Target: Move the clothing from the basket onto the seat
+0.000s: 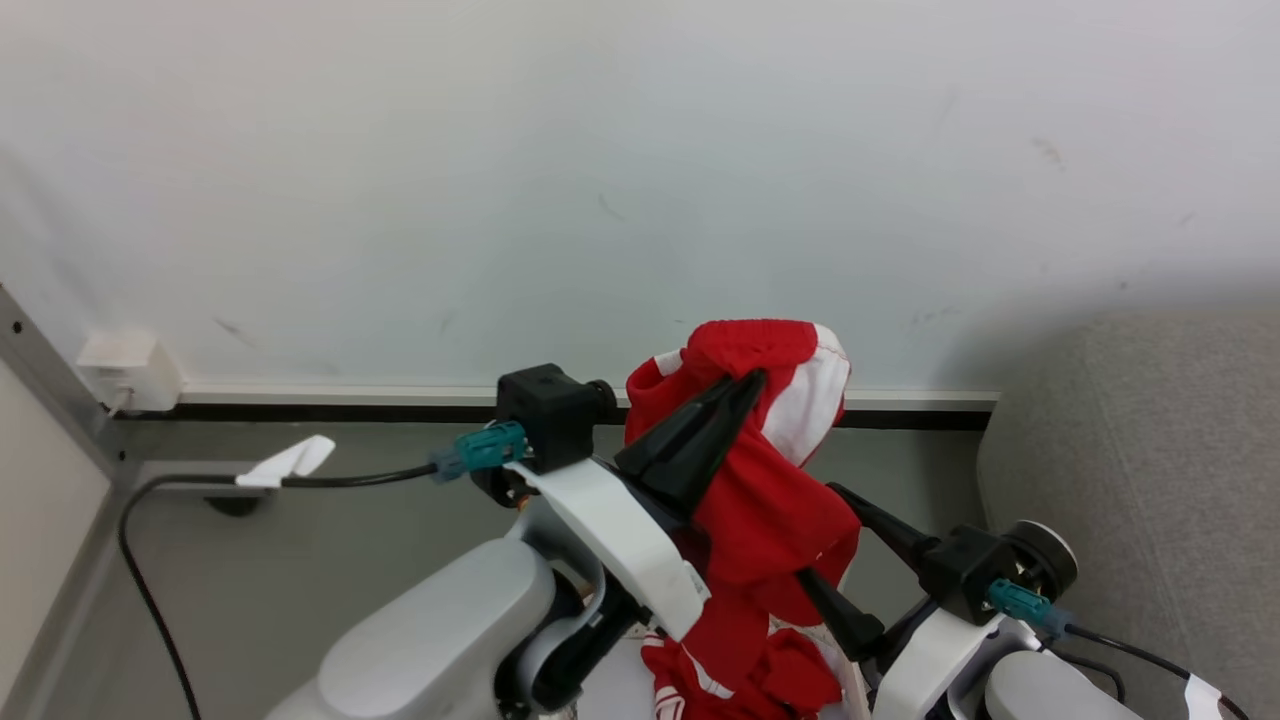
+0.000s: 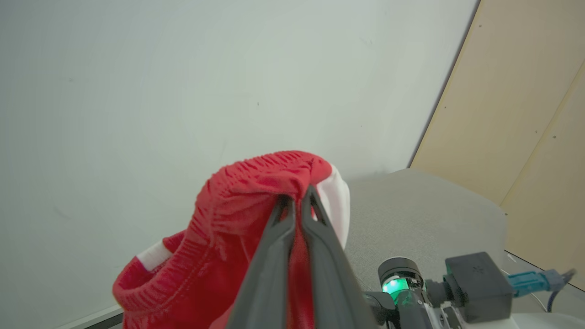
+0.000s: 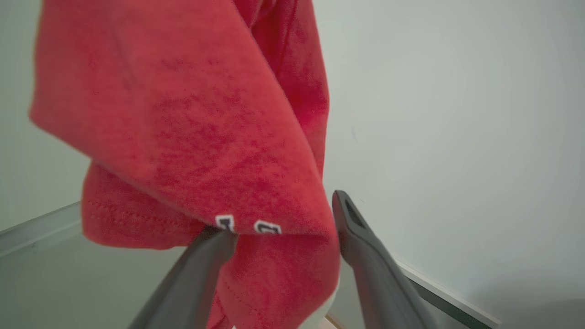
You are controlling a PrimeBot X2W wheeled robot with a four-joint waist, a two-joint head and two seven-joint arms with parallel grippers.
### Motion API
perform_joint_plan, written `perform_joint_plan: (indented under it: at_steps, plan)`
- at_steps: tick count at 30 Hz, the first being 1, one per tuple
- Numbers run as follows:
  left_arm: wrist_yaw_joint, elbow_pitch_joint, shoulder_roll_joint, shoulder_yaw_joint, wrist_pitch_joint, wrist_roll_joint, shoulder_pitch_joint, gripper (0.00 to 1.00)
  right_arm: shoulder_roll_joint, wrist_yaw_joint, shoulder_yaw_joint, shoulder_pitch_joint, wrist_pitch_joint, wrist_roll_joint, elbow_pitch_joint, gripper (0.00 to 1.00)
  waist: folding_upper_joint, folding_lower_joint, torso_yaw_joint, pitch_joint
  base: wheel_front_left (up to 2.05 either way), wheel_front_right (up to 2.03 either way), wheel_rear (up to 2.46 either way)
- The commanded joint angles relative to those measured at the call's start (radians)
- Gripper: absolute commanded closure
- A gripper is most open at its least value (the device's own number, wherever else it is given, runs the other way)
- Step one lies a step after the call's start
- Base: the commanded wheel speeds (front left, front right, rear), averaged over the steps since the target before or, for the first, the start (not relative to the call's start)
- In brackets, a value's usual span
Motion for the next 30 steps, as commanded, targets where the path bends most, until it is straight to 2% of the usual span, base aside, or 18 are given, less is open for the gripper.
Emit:
perform_joint_plan:
  at_steps: [1, 5, 12, 15, 24, 30]
  plan:
    - [-0.007, -0.001, -0.008, -0.005, 0.004, -0.004, 0.004, 1.00, 0.006, -0.003, 0.018, -0.021, 0.001, 0.019, 0.012, 0.00, -0.0001, 0.0000, 0.034, -0.002, 0.00, 0.00, 0.00]
    - [-0.021, 0.007, -0.034, -0.024, 0.014, -0.020, 0.012, 1.00, 0.022, -0.003, 0.052, -0.044, 0.001, 0.056, 0.024, 0.00, -0.0001, 0.0000, 0.080, -0.005, 0.00, 0.00, 0.00]
    - [-0.028, 0.026, -0.054, -0.042, 0.021, -0.033, 0.021, 1.00, 0.053, -0.003, 0.027, -0.021, 0.001, 0.066, -0.011, 0.00, -0.0001, 0.0000, 0.137, -0.006, 0.00, 0.00, 0.00]
    - [-0.028, 0.034, -0.049, -0.042, 0.020, -0.034, 0.023, 1.00, 0.054, -0.003, 0.011, 0.001, 0.001, 0.051, -0.051, 1.00, -0.0001, 0.0000, 0.146, -0.005, 0.00, 0.00, 0.00]
    - [-0.019, 0.055, -0.031, -0.029, 0.007, -0.037, 0.030, 1.00, 0.042, -0.003, -0.051, 0.048, 0.001, 0.040, -0.123, 1.00, -0.0001, 0.0000, 0.131, -0.003, 0.00, 0.00, 0.00]
    - [-0.015, 0.073, -0.020, -0.027, 0.004, -0.045, 0.048, 1.00, 0.046, -0.003, -0.153, 0.093, 0.001, 0.048, -0.162, 1.00, -0.0001, 0.0000, 0.105, 0.001, 0.00, 0.00, 0.00]
